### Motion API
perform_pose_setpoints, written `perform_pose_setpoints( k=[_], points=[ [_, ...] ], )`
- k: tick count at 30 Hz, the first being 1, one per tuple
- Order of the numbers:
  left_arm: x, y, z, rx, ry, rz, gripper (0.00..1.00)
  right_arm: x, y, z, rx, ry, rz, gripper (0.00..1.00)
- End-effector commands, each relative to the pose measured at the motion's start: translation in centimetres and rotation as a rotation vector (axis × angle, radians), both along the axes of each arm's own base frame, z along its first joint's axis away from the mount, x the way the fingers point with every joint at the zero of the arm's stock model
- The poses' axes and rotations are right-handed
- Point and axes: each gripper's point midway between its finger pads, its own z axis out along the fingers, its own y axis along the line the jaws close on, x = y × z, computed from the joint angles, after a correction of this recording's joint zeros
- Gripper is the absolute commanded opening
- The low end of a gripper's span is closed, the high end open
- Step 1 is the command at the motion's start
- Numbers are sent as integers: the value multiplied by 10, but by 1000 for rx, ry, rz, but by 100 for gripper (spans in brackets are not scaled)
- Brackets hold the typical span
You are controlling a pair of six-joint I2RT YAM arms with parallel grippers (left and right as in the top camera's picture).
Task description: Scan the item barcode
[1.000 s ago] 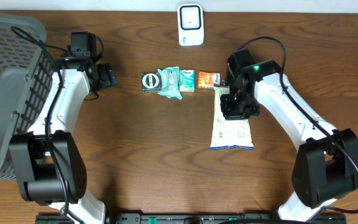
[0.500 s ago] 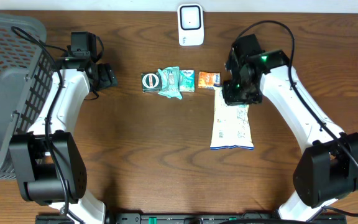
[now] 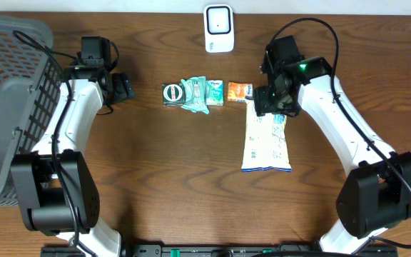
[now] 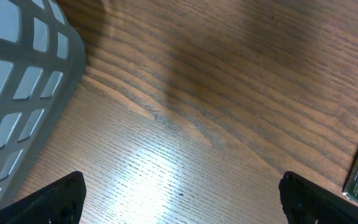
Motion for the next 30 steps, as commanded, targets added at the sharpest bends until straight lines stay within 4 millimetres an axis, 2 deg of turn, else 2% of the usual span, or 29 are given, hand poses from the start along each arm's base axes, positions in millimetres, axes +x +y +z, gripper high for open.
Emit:
perform_pose_setpoints(
  k=[1, 10, 13, 21, 25, 30],
  points=[
    [-2, 1, -2, 10, 9, -13, 98, 12, -11, 7, -48, -51, -27, 65],
    [-2, 1, -2, 10, 9, -13, 98, 14, -10, 5, -48, -57, -27, 66],
    [-2, 1, -2, 10, 10, -13, 98, 14, -11, 5, -50, -57, -27, 82],
    [-2, 1, -2, 10, 9, -13, 98, 15, -11, 6, -53, -61, -28, 99],
    [-2, 1, -2, 10, 10, -13, 98, 16, -18, 6, -93, -70, -38, 99],
    [-2, 1, -2, 10, 10, -13, 97, 17, -27, 6, -127, -76, -53, 90]
  ],
)
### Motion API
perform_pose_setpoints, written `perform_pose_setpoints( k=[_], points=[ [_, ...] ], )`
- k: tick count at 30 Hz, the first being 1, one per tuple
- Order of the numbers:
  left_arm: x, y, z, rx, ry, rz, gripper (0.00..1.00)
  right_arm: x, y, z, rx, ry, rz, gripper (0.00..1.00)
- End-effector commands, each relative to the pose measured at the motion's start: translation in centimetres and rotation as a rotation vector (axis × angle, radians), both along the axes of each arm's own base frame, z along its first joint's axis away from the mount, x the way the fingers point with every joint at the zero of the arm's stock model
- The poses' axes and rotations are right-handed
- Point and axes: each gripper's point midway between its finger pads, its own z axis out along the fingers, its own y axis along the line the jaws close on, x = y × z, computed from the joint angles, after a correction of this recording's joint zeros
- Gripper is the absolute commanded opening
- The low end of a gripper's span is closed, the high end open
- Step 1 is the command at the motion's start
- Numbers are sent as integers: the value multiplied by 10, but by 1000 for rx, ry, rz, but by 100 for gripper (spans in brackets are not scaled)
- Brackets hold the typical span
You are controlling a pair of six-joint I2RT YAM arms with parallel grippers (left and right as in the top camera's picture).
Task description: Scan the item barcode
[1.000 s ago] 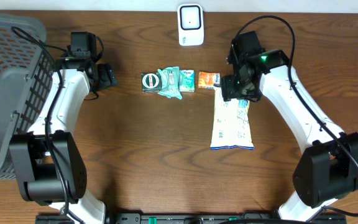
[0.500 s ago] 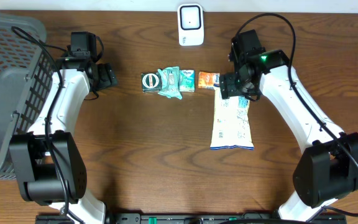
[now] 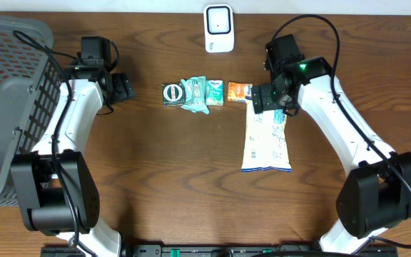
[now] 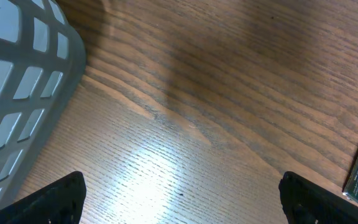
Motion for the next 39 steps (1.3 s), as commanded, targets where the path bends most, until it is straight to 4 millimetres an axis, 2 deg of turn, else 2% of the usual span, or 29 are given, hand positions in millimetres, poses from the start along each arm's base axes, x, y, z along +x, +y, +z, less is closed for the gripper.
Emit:
perform_pose_setpoints(
  k=[1, 4, 6, 10, 11, 12, 17, 20, 23, 26, 31, 35, 39],
  points=[
    [-2, 1, -2, 10, 10, -13, 98, 6, -12, 4, -36, -21, -27, 87],
    [-2, 1, -2, 10, 10, -13, 98, 5, -11, 1, -36, -14, -27, 77],
    [-2, 1, -2, 10, 10, -13, 98, 4, -11, -3, -32, -8, -25, 66],
    [-2, 1, -2, 10, 10, -13, 98, 1, -12, -20, -31, 2, -39, 37],
    [-2, 1, -2, 10, 10, -13, 97, -1, -11, -33, -23, 1, -52, 27],
    [-2, 1, -2, 10, 10, -13, 98, -3, -10, -41, -11, 3, -48, 22],
    [-2, 1, -2, 10, 10, -13, 98, -18, 8, -79, 104, 32, -15, 24],
    [-2, 1, -2, 10, 10, -13, 98, -27, 5, -97, 95, 39, -16, 23],
    [-2, 1, -2, 10, 10, -13, 98, -35, -4, -103, 52, 60, -27, 19],
    [-2, 1, -2, 10, 10, -13, 97, -37, -7, -96, 36, 73, -30, 21],
    [-2, 1, -2, 10, 10, -13, 98, -36, -4, -64, 36, 118, -27, 29],
    [-2, 1, -2, 10, 10, -13, 97, -56, 7, -44, 97, 230, -13, 31],
    [-2, 1, -2, 10, 10, -13, 97, -83, 18, -44, 151, 343, 8, 32]
  ],
)
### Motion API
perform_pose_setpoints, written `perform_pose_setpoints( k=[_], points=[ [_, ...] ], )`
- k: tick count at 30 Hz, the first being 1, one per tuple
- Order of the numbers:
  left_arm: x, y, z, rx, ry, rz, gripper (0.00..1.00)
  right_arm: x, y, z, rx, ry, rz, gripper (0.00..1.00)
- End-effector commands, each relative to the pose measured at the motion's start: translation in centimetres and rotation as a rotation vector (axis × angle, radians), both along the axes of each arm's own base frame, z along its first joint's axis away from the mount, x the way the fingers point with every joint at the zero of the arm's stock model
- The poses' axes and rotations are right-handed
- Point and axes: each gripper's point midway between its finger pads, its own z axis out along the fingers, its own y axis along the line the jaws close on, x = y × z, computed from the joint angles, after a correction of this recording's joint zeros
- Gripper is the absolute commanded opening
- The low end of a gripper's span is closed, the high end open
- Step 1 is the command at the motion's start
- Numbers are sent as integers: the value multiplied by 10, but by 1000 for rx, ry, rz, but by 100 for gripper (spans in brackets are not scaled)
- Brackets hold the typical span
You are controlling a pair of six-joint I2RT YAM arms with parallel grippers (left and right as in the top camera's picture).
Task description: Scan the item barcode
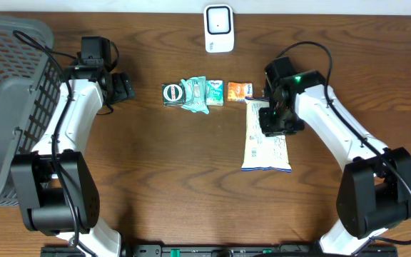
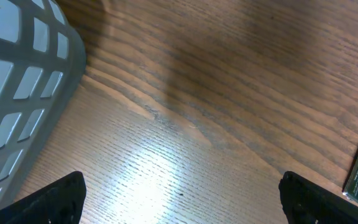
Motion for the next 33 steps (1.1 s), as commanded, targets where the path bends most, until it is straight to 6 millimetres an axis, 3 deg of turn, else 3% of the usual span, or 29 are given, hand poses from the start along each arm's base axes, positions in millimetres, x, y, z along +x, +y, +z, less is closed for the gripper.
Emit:
perform_pose_setpoints(
  k=[1, 9, 13, 18, 21, 26, 33],
  points=[
    [-2, 1, -2, 10, 10, -13, 98, -16, 13, -1, 70, 67, 10, 32],
    [-2, 1, -2, 10, 10, -13, 98, -38, 28, -38, 63, 79, 71, 34],
    [-2, 1, -2, 10, 9, -13, 97, -43, 31, -56, 67, 69, 12, 34],
    [-2, 1, -2, 10, 10, -13, 97, -49, 27, -61, 36, 78, 12, 31],
    [-2, 1, -2, 10, 10, -13, 98, -50, 23, -53, 20, 96, 5, 35],
    [-2, 1, -2, 10, 9, -13, 97, -39, 12, -24, -42, 92, -4, 39],
    [-2, 1, -2, 10, 10, -13, 98, -11, 22, 18, -21, 8, 93, 51]
  ],
)
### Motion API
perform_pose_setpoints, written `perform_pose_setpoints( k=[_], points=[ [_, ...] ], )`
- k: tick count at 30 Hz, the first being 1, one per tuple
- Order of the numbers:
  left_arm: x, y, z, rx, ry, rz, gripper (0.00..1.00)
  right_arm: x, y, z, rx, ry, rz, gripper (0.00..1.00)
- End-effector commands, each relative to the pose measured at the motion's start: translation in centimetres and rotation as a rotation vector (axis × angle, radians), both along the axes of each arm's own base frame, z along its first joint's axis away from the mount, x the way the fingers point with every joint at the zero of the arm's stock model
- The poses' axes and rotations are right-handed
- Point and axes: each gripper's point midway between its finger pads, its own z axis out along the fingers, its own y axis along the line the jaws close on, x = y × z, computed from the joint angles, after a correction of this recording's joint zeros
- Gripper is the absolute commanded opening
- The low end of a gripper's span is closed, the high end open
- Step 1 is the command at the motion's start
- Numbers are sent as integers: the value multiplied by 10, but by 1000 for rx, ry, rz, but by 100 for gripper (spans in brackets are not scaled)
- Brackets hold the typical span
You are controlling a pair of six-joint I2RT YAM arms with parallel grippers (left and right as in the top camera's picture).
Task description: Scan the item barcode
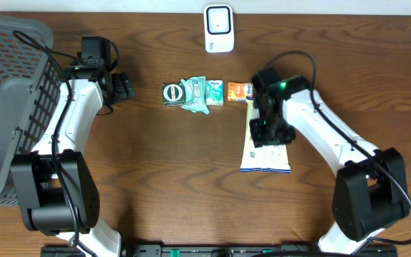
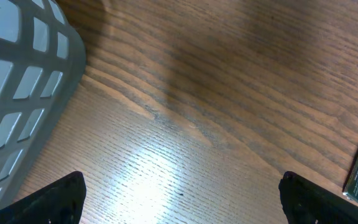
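A long white and blue bag lies on the wooden table, right of centre. My right gripper is low over the bag's upper half, covering it; its jaws are hidden beneath the wrist. The white barcode scanner stands at the table's far edge. My left gripper rests at the far left, open and empty, its fingertips wide apart over bare wood in the left wrist view.
A row of small items lies left of the bag: a green tin, a teal packet, a small green box and an orange packet. The tin's edge shows at the wrist view's right. A grey basket fills the left side.
My right gripper has moved a little left and nearer along the bag, from its upper end to over its upper half. The left arm has not moved.
My right gripper was at the bag's far end, next to the orange packet, and stayed there at the second moment. Then it was further down over the bag's top, and now it covers the bag's upper half. The left arm stayed still and open throughout.
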Motion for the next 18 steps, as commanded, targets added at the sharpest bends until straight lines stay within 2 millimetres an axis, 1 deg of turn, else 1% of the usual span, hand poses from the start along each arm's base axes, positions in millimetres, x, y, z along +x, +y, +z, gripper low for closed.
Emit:
perform_pose_setpoints(
  k=[1, 3, 6, 8, 9, 10, 14, 16, 18],
  points=[
    [-2, 1, -2, 10, 10, -13, 98, 19, 2, 19, 7, -77, 51, 53],
    [-2, 1, -2, 10, 10, -13, 98, 27, 2, 25, 2, -109, 52, 55],
    [-2, 1, -2, 10, 9, -13, 98, 42, -4, 32, -44, -173, 50, 58],
    [-2, 1, -2, 10, 10, -13, 98, 49, -9, 33, -75, -205, 47, 61],
    [-2, 1, -2, 10, 10, -13, 97, 52, -10, 34, -84, -221, 46, 61],
    [-2, 1, -2, 10, 10, -13, 97, 59, -8, 35, -77, -248, 44, 62],
    [-2, 1, -2, 10, 10, -13, 97, 75, -1, 38, -51, -315, 38, 63],
    [-2, 1, -2, 10, 10, -13, 97, 84, 2, 39, -37, -352, 34, 62],
    [-2, 1, -2, 10, 10, -13, 98, 90, 5, 39, -25, -378, 22, 55]
  ],
)
